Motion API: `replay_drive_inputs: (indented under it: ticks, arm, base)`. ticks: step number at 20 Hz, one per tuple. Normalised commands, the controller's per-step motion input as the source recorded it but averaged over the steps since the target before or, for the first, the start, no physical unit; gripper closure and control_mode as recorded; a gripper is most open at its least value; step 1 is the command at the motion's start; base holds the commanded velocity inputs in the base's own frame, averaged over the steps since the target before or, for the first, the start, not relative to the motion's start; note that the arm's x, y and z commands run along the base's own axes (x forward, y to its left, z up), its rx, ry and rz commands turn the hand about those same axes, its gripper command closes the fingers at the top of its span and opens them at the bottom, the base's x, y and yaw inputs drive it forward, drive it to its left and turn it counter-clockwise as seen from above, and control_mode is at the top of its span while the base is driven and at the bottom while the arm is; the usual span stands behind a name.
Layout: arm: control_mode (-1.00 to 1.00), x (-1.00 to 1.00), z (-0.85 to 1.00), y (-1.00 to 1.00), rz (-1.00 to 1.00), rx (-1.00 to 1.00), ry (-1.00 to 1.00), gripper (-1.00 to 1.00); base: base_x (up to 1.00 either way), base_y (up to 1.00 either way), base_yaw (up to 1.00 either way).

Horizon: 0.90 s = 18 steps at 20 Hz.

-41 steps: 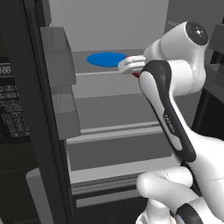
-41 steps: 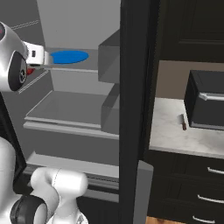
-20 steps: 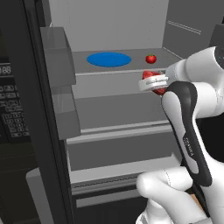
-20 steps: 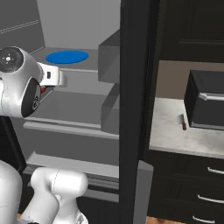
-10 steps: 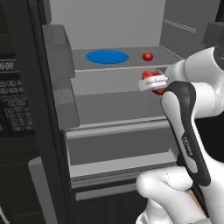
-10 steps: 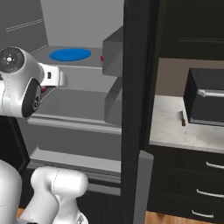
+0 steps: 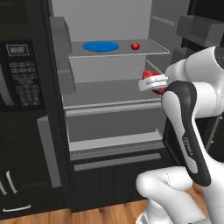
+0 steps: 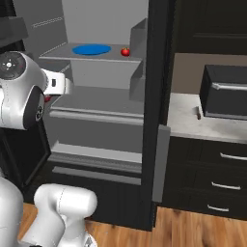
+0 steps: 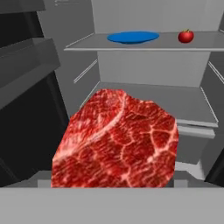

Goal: Retrieve the steak from the fridge and place it on the cutting board.

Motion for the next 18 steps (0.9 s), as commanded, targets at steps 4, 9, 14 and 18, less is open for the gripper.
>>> replay_drive_inputs:
  ticks: [4, 9, 14, 18]
  arm:
    - [1.00, 0.00, 0.00, 0.00, 0.00, 0.00, 0.00, 1.00]
    - [1.00, 0.00, 0.00, 0.00, 0.00, 0.00, 0.00, 1.00]
    - [1.00, 0.00, 0.00, 0.00, 0.00, 0.00, 0.00, 1.00]
    - [1.00, 0.00, 0.00, 0.00, 0.00, 0.00, 0.00, 1.00]
  base:
    - [-0.66, -0.06, 0.00]
    - [-0.49, -0.17, 0.00]
    - [-0.27, -0.39, 0.00]
    - [-0.27, -0.51, 0.00]
